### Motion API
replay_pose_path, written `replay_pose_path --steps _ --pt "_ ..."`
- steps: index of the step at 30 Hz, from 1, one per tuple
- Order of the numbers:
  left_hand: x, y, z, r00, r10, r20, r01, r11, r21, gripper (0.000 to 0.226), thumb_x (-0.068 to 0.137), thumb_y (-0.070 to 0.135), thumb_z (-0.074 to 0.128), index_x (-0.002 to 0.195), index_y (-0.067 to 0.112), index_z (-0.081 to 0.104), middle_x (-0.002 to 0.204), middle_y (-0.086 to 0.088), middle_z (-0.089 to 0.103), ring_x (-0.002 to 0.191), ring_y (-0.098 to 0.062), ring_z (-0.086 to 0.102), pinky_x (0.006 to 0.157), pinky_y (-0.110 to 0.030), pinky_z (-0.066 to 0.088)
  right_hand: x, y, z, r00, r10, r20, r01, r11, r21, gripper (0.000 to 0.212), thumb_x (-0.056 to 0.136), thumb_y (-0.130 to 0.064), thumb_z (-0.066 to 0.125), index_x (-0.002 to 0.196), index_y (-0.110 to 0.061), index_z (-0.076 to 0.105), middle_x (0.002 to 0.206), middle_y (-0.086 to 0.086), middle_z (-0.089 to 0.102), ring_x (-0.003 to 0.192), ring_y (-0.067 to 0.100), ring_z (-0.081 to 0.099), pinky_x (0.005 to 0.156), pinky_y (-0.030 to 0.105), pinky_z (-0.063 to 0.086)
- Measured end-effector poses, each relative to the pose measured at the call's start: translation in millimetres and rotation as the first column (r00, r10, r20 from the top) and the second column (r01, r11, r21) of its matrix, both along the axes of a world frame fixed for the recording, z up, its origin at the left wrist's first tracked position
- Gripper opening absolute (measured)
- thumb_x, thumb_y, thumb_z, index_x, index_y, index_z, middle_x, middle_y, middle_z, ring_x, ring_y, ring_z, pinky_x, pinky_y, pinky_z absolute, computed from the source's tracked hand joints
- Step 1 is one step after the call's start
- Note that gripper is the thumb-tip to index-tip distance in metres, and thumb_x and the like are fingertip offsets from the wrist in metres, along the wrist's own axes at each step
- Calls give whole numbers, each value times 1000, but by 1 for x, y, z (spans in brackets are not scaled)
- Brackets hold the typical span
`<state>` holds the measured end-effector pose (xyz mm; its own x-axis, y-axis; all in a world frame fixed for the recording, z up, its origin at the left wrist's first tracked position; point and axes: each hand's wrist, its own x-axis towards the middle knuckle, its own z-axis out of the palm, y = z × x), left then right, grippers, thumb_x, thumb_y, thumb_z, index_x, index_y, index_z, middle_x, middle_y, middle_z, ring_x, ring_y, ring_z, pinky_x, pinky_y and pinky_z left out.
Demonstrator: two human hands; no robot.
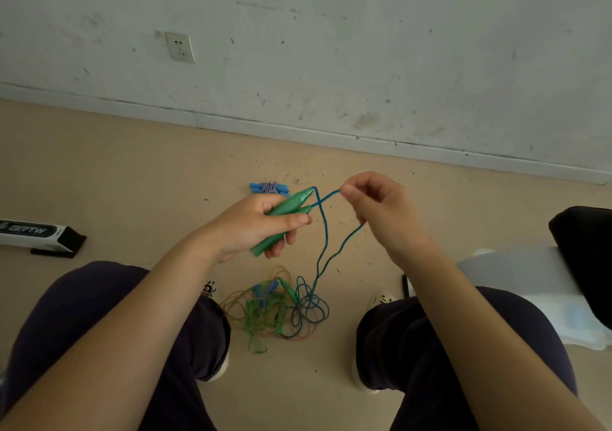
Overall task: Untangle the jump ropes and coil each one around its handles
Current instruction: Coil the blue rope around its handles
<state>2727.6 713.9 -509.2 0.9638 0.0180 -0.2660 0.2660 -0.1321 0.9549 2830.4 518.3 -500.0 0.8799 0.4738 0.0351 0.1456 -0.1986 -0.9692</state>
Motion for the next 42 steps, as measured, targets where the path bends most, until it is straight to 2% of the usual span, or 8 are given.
replay_pose_path --steps 3,7,16,20,27,33,36,42 --pt "-1 1 0 1000 -28 -5 28 999 -18 34 86 30 71 109 6 68 71 -3 62 55 -18 54 52 -29 46 2 -3 0 1000 -19 5 19 999 31 5 93 -17 64 89 -18 65 84 0 65 81 12 61 76 28 52" --pt "-1 -7 0 998 -65 -2 65 996 -64 46 80 36 71 111 2 66 71 -4 61 53 -18 54 51 -29 45 -8 3 -2 986 165 -13 -163 983 80 13 92 -11 66 104 -8 63 107 12 68 99 14 65 88 27 53" --pt "-3 -12 -3 996 -75 -41 67 984 -163 44 80 37 71 119 19 65 75 -7 62 54 -22 57 50 -29 48 -13 9 1 958 285 20 -285 957 58 12 90 -5 66 102 -3 66 71 8 61 57 5 56 54 21 46" --pt "-4 -14 -3 993 -102 -53 94 987 -127 41 81 40 69 118 21 64 76 -7 62 53 -21 55 46 -27 43 -14 8 0 947 320 27 -319 947 -33 12 91 -10 66 102 -5 67 66 6 55 55 1 50 53 11 38" --pt "-3 -6 4 985 -147 -93 146 989 -21 39 84 41 63 100 6 65 72 -6 65 57 -20 61 44 -25 43 -5 2 3 983 181 -28 -181 983 4 10 92 -19 67 97 -11 70 57 0 52 51 10 44 48 19 36" --pt "4 1 1 949 305 75 -282 934 -220 20 100 28 54 97 10 60 71 -4 59 46 -13 48 37 -19 32 2 1 1 998 30 -64 -28 999 29 7 96 -15 59 90 -14 55 62 3 60 48 16 49 51 24 40" --pt "5 2 -2 934 347 88 -341 937 -74 15 99 29 58 103 15 61 70 -1 58 47 -11 42 40 -18 32 1 3 -2 996 56 -63 -59 997 -45 8 93 -14 65 87 -14 60 65 1 65 49 13 47 50 25 40" --pt "4 -4 -6 993 117 -33 -108 973 204 29 83 27 79 105 21 60 71 -1 59 48 -8 47 45 -20 38 -12 10 -5 966 256 -25 -256 950 -181 6 84 -15 76 82 -17 71 75 -4 67 64 3 57 61 16 46"
